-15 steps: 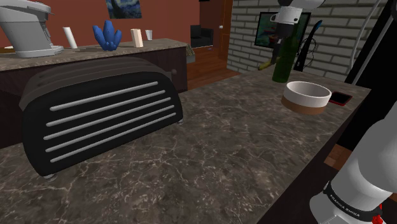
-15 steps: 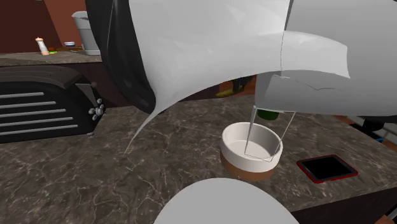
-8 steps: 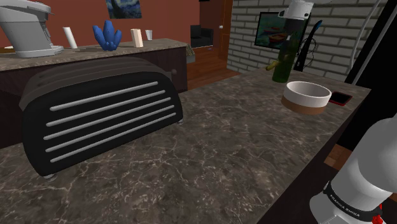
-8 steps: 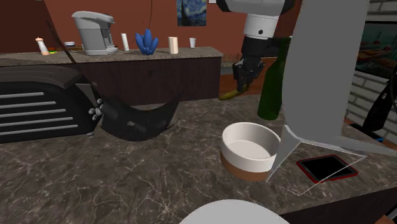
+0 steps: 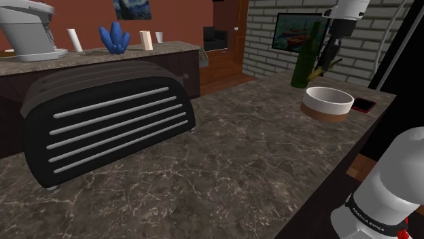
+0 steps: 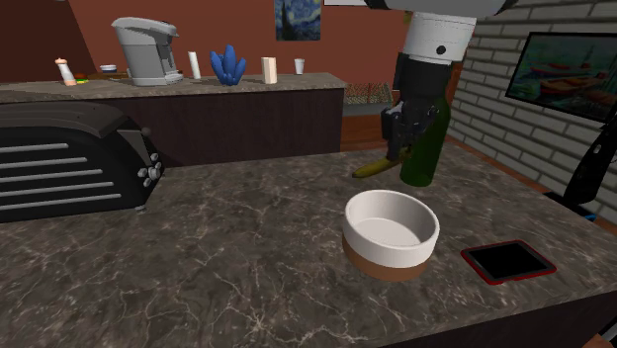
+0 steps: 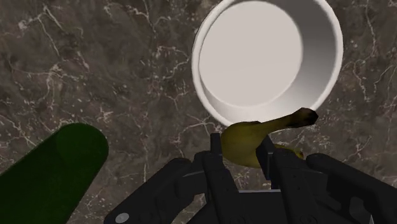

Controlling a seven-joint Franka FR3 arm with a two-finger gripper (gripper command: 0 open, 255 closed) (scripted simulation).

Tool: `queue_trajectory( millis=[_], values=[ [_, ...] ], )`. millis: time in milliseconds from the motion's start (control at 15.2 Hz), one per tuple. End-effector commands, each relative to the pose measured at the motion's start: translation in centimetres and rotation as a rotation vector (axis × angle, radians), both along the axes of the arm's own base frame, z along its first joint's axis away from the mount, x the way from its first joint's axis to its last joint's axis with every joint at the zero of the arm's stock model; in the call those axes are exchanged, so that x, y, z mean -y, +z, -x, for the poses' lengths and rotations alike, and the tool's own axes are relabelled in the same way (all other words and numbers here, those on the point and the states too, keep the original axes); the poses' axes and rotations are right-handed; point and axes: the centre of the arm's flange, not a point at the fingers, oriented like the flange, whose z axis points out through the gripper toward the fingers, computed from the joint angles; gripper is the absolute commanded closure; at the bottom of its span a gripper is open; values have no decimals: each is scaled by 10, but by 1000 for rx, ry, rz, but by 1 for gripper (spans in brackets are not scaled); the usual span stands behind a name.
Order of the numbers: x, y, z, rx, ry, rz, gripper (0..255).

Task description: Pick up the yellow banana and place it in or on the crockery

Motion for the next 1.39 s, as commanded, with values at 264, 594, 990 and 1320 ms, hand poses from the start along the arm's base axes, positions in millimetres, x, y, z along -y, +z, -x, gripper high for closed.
queue_trajectory(
  millis=[264, 594, 990, 1320],
  values=[
    [-8, -12, 60, 0, 1, 1, 255],
    [-8, -38, 60, 0, 1, 1, 255],
    [-8, -70, 60, 0, 1, 1, 255],
    [-8, -78, 60, 0, 1, 1, 255]
  ],
)
